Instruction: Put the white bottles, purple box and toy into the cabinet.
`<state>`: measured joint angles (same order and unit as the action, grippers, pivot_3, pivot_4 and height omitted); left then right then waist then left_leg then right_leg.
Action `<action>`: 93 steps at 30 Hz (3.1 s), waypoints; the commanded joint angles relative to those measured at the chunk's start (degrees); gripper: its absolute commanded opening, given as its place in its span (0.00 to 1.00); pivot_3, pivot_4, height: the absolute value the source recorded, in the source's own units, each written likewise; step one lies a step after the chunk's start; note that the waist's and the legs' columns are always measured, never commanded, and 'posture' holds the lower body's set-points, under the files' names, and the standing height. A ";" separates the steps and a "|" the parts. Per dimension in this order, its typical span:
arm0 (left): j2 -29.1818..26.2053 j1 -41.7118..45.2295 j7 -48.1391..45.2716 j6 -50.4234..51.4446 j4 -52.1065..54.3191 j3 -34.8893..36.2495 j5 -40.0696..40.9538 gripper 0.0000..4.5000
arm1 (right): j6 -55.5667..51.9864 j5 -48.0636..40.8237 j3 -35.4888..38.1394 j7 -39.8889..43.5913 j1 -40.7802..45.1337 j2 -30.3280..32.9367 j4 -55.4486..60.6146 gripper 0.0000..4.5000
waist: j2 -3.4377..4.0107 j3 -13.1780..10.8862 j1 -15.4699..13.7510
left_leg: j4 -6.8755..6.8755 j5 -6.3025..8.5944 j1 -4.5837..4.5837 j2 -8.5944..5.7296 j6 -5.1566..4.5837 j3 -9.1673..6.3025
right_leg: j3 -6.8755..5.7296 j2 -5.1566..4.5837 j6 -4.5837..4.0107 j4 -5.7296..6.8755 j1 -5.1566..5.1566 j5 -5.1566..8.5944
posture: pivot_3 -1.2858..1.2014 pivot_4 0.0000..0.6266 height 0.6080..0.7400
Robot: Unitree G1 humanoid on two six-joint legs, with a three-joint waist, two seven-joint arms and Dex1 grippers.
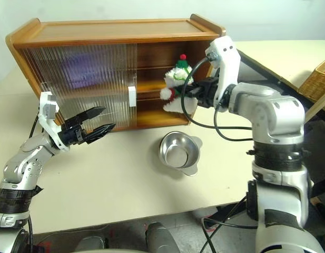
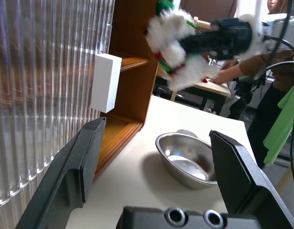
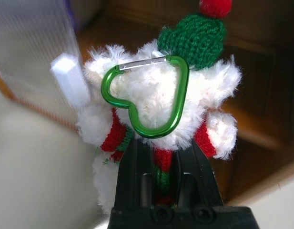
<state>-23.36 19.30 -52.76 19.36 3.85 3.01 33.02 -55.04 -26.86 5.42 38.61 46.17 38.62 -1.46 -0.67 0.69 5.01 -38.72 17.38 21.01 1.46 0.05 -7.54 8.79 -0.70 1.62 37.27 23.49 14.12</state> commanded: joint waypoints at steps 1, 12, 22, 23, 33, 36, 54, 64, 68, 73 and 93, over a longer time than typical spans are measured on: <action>-0.29 -0.34 0.08 -0.36 0.29 -0.25 -0.74 1.00 | 6.00 2.19 -0.76 0.49 2.21 -1.17 -4.66 0.06 | 0.00 0.00 -0.09 | 0.00 0.00 0.02 0.01 0.00 0.00 | 0.00 0.00 0.00 0.01 0.02 0.00 | 0.46 0.00 1.00; -0.23 -1.25 0.98 -0.27 1.53 -0.24 -0.63 1.00 | 18.98 8.12 -1.98 -0.34 9.11 -7.36 -18.73 0.06 | 0.02 0.01 -0.52 | -0.03 0.00 0.01 0.03 0.00 -0.01 | 0.00 0.00 -0.05 0.03 0.02 -0.06 | 0.46 0.00 1.00; -0.08 -1.28 1.32 -0.15 1.81 -0.46 -0.51 1.00 | 36.04 16.03 -4.07 -0.83 17.15 -12.60 -41.71 0.06 | 0.06 0.00 -0.50 | -0.03 0.00 -0.01 0.14 0.00 -0.03 | 0.01 0.00 -0.12 0.04 0.06 -0.12 | 0.46 0.00 1.00; -0.05 -1.43 1.40 -0.12 1.96 -0.47 -0.50 1.00 | 37.89 16.62 -3.88 -1.05 18.59 -13.01 -45.09 0.06 | 0.07 0.00 -0.50 | -0.02 0.00 -0.02 0.16 0.00 -0.02 | 0.01 0.00 -0.12 0.05 0.07 -0.13 | 0.46 0.00 1.00; -0.31 -2.53 2.30 0.27 3.32 -0.05 -0.13 1.00 | 50.47 21.37 -3.21 -3.56 26.61 -14.99 -64.93 0.06 | 0.11 -0.02 -0.76 | -0.04 0.00 0.00 0.28 0.04 0.01 | 0.01 0.01 -0.20 0.05 0.13 -0.27 | 0.47 0.00 1.00; -0.40 -2.66 2.39 0.34 3.49 0.04 -0.05 1.00 | 52.34 22.17 -2.98 -4.50 27.18 -15.30 -67.34 0.06 | 0.11 -0.02 -0.76 | -0.08 -0.01 -0.01 0.29 0.07 0.01 | 0.02 0.01 -0.22 0.06 0.12 -0.37 | 0.47 0.00 1.00; -0.28 -1.52 2.07 0.42 2.48 -0.55 -0.15 1.00 | 52.37 23.60 -1.35 -5.00 27.48 -14.99 -66.19 0.99 | 0.11 -0.02 -0.51 | -0.13 -0.10 -0.03 0.34 0.19 0.02 | 0.03 0.02 -0.42 0.05 0.10 -0.62 | 0.46 0.00 1.00; -0.17 -2.12 1.74 0.61 2.81 -0.70 -0.05 1.00 | 43.08 20.01 0.69 -2.62 20.97 -12.75 -47.93 0.99 | 0.15 -0.05 -0.57 | -0.11 -0.08 0.07 0.34 0.21 0.09 | 0.03 0.07 -0.49 -0.06 0.12 -0.57 | 0.46 0.00 1.00; -0.38 -2.07 1.44 0.63 2.55 -0.55 0.03 1.00 | 29.71 15.27 1.82 -1.53 11.18 -11.19 -25.21 0.99 | 0.14 -0.04 -0.67 | -0.15 -0.08 0.14 0.33 0.22 0.16 | 0.02 0.13 -0.51 -0.07 0.12 -0.57 | 0.46 0.00 1.00; -0.59 -1.94 0.93 0.58 2.14 -0.44 0.02 1.00 | 15.69 9.49 2.77 -1.47 -1.79 -8.53 -2.21 0.99 | 0.13 -0.04 -0.65 | -0.22 -0.07 0.23 0.33 0.22 0.17 | 0.02 0.25 -0.53 -0.09 0.06 -0.56 | 0.45 0.00 1.00; -0.69 -1.42 -0.50 0.94 1.39 -1.16 0.00 1.00 | -14.60 -22.73 29.37 3.37 -30.40 -1.19 8.16 0.99 | 0.07 -0.03 0.27 | -0.16 -0.09 -0.02 0.34 0.10 0.15 | 0.05 0.35 0.26 -0.07 -0.34 -0.11 | 0.44 0.01 1.00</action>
<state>-23.82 17.71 -52.88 19.79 5.69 2.39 33.24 -65.05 -45.14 31.59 42.14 16.28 37.38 7.81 -0.60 0.65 5.28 -38.87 17.29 20.99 1.80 0.14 -7.38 8.84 -0.35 1.89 37.20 23.16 14.03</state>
